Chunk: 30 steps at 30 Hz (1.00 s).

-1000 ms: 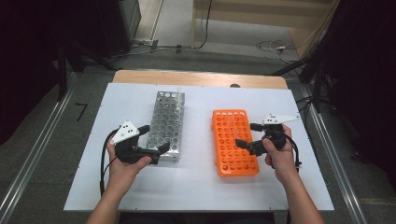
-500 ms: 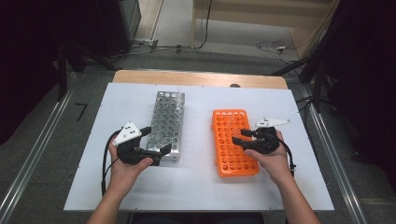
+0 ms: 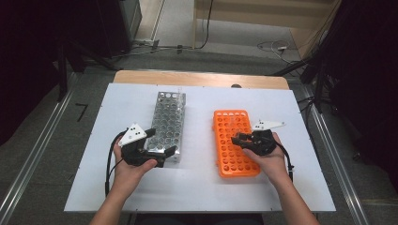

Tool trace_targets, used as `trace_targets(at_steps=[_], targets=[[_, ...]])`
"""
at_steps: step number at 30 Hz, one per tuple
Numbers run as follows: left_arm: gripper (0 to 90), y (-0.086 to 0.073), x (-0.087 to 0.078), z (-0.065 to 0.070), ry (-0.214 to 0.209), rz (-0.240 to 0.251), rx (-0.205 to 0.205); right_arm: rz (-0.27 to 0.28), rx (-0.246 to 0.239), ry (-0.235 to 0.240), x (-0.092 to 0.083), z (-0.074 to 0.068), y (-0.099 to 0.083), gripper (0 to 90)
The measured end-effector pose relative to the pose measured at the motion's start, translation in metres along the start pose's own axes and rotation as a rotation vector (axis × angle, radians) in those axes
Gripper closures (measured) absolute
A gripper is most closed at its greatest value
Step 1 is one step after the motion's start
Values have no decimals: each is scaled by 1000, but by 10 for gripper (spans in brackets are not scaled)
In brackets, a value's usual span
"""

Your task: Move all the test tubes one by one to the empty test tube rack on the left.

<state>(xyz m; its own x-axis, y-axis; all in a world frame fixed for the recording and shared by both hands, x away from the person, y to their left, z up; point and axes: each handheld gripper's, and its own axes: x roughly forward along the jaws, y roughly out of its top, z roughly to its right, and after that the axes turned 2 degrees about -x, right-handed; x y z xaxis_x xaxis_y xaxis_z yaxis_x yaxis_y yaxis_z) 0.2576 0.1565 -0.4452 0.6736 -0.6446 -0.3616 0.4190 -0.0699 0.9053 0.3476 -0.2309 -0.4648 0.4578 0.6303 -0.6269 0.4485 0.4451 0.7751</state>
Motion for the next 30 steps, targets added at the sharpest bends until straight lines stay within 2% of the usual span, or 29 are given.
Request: trace_targets(at_steps=[6, 16, 25, 30], targets=[[0, 0, 0, 0, -1, 0, -2, 11, -23, -28, 0, -1, -2, 732], [0, 1, 1, 3, -10, 0, 6, 19, -16, -34, -3, -2, -2, 740], [0, 4, 1, 7, -22, 9, 10, 79, -13, -37, -17, -4, 5, 740], [0, 4, 1, 8, -29, 13, 10, 101, -10, -18, -23, -9, 11, 740]])
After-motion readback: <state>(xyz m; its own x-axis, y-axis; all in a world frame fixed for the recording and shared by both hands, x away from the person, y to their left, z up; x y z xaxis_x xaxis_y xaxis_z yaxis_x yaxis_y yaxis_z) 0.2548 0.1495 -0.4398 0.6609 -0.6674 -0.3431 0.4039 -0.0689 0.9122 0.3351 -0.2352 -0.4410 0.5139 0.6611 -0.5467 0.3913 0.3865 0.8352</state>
